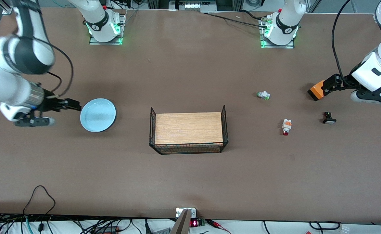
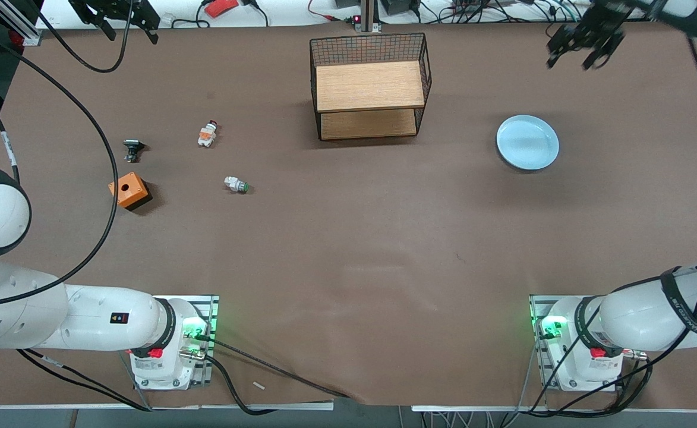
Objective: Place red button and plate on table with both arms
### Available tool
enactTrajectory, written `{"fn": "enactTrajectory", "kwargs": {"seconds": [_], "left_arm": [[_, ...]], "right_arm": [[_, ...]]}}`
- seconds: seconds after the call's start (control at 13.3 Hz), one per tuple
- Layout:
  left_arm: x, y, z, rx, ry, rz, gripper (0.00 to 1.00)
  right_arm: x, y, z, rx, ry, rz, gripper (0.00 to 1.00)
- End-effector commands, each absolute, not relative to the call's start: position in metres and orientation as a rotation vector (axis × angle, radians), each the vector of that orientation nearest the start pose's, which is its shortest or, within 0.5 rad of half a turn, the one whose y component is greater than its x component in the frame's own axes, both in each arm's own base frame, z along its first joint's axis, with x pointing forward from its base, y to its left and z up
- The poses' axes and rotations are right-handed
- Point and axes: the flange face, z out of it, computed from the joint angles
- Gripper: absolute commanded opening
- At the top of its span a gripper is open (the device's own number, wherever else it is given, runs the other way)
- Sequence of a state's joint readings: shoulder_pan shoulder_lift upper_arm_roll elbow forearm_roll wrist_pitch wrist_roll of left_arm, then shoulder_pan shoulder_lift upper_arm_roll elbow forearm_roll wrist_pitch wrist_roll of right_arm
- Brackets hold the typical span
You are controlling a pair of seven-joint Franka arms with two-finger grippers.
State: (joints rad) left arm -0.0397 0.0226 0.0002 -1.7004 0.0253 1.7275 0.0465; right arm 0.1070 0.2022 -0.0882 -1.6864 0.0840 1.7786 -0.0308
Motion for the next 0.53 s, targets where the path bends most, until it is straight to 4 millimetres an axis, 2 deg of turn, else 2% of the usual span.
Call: {"fn": "enactTrajectory", "kwargs": {"seconds": [0.0,0.15,0.3,0.45], "left_arm": [[0.573,-0.019,0.569,-3.103,0.171,0.003,1.0],[0.573,-0.019,0.569,-3.102,0.172,0.003,1.0],[0.573,-0.019,0.568,-3.103,0.171,0.008,1.0],[0.572,-0.019,0.568,-3.103,0.183,0.022,1.0]], "right_arm": [[0.608,0.004,0.537,-3.128,-0.011,0.157,1.0],[0.602,-0.01,0.569,-3.129,0.05,0.166,1.0],[0.589,-0.024,0.592,-3.135,0.121,0.188,1.0],[0.579,-0.032,0.593,-3.127,0.14,0.187,1.0]]}}
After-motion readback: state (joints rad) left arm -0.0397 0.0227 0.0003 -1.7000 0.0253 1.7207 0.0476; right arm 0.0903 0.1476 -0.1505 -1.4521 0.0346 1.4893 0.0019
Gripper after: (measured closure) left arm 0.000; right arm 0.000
